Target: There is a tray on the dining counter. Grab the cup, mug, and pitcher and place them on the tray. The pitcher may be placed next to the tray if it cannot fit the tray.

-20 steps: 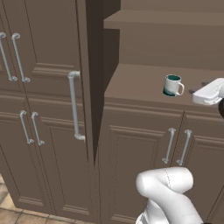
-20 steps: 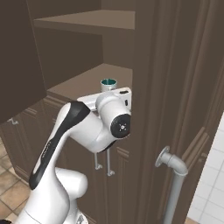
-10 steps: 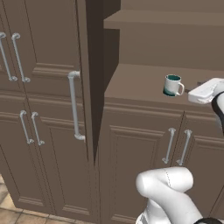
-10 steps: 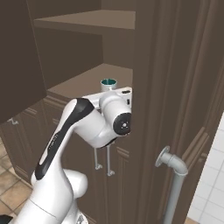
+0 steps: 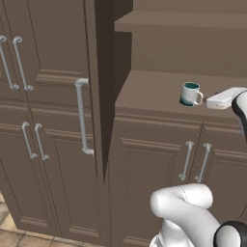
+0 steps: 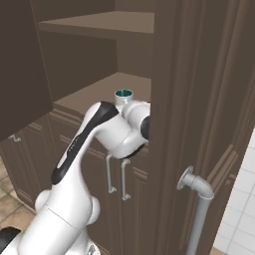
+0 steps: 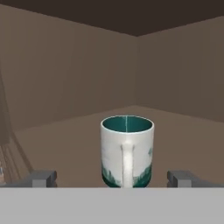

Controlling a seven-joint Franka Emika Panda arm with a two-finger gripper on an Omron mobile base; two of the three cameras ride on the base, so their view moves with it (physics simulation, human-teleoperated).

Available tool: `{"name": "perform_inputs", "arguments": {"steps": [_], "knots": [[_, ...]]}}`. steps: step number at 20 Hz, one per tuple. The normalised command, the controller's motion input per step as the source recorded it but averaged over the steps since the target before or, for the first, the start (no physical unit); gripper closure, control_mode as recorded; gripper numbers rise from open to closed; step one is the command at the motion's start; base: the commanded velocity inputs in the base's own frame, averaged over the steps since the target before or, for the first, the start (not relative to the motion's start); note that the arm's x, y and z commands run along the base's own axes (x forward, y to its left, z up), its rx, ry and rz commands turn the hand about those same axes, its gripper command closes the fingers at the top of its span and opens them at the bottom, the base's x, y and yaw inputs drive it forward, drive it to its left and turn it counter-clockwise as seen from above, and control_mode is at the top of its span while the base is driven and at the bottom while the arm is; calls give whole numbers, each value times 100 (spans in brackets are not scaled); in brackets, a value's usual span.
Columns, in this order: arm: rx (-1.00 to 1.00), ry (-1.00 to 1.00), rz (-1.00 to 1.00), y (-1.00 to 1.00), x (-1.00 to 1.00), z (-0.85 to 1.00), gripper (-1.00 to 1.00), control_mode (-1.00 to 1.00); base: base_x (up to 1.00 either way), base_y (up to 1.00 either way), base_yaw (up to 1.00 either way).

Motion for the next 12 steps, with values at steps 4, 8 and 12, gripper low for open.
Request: {"name": "perform_inputs", "arguments": {"steps": [4,8,12], "knots": [[0,2,7,-2,32,-24,-100,-100,0,0,0],[0,0,11,0,41,-38,-100,-100,0,0,0],[1,0,17,1,48,-23,-100,-100,0,0,0]]}}
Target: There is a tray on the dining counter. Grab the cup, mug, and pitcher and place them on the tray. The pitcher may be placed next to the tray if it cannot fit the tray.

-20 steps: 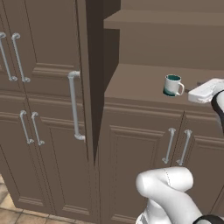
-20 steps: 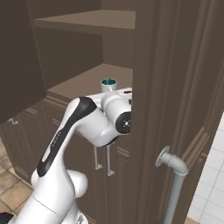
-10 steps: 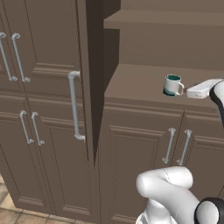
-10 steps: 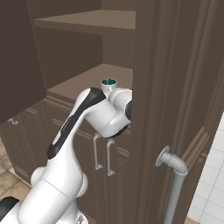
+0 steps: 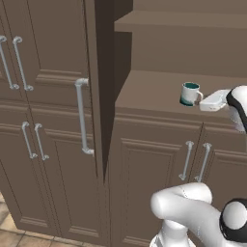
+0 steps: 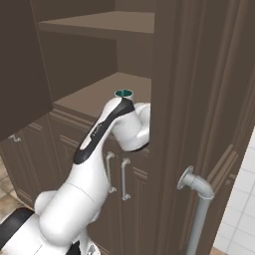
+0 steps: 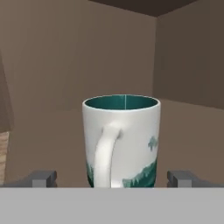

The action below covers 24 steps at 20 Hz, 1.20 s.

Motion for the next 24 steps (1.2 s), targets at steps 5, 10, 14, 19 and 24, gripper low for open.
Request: {"name": "perform_inputs", "arguments": {"steps": [5,10,14,19,24], "knots": [[0,0,19,0,61,-1,-100,-100,0,0,0],[0,0,19,0,47,-3,-100,-100,0,0,0],[1,0,20,20,23,-21,100,-100,0,0,0],[0,0,20,16,0,-9,100,-100,0,0,0],[0,0,15,3,0,0,100,-100,0,0,0]]}}
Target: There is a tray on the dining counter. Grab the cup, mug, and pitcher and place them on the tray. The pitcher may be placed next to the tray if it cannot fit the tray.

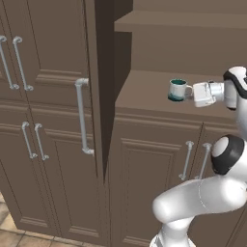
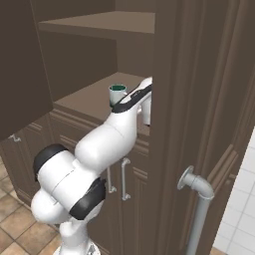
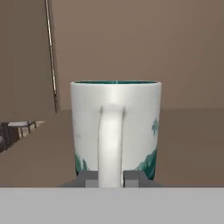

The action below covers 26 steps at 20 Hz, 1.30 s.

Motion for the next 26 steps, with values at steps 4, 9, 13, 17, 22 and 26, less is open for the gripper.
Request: {"name": "perform_inputs", "arguments": {"steps": [4,9,13,17,22,26], "knots": [[0,0,2,0,0,6,100,-100,0,0,0],[0,-3,0,1,-32,21,100,-100,0,0,0],[-2,-16,-6,56,-86,1,100,-100,0,0,0],[0,-8,-27,25,-96,0,100,-100,0,0,0],[0,-9,-48,27,-77,0,100,-100,0,0,0],[-1,-1,-68,46,-57,9,100,-100,0,0,0]]}}
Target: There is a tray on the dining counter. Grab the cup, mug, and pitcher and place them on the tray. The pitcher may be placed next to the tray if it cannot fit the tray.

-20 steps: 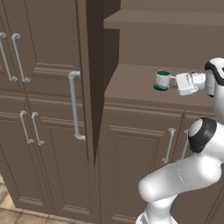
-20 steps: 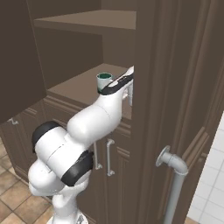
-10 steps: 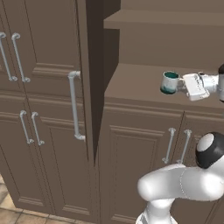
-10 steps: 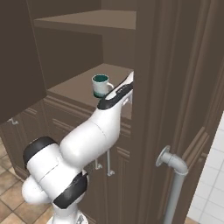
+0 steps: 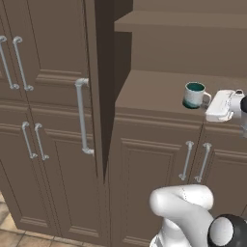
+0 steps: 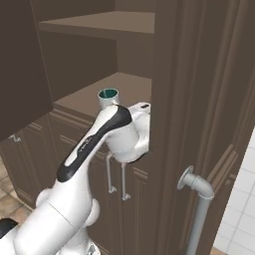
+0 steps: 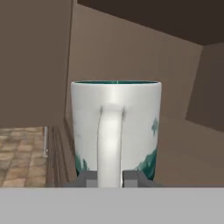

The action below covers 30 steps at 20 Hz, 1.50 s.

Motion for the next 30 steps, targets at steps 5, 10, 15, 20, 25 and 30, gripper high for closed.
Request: {"name": "perform_inputs", "arguments": {"steps": [5,10,15,20,25,30], "knots": [[0,5,-52,3,-49,49,100,-100,0,0,0],[1,8,-19,-15,-56,55,100,-100,0,0,0],[2,3,-5,-7,-81,22,100,-100,0,0,0],[1,13,-3,-1,-73,9,100,-100,0,0,0],[0,16,0,0,-59,17,100,-100,0,0,0],[0,6,0,0,-63,0,100,-100,0,0,0]]}}
